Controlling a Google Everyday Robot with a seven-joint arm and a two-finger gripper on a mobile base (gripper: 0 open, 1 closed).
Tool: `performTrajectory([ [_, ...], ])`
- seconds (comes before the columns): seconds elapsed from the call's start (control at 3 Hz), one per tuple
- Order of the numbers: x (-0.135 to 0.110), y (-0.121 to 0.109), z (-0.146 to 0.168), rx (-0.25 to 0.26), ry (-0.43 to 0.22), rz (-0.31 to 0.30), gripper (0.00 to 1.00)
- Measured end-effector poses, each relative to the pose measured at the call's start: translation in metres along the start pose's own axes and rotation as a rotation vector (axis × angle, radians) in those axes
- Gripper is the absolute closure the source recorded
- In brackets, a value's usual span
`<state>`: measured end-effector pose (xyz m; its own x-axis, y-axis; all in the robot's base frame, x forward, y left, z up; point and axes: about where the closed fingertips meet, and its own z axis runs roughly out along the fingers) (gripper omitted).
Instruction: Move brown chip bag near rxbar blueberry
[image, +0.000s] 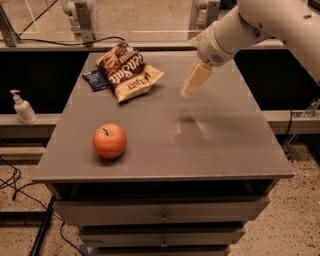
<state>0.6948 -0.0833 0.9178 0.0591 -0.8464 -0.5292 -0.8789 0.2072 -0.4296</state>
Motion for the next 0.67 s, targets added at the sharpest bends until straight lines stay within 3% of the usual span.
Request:
performTrajectory([
  [0.33, 0.0282, 0.0018, -0.0475, 0.082, -0.003, 0.012, 0.00],
  [0.67, 0.0381, 0.0014, -0.0542, 0.092, 0.005, 0.022, 0.00],
])
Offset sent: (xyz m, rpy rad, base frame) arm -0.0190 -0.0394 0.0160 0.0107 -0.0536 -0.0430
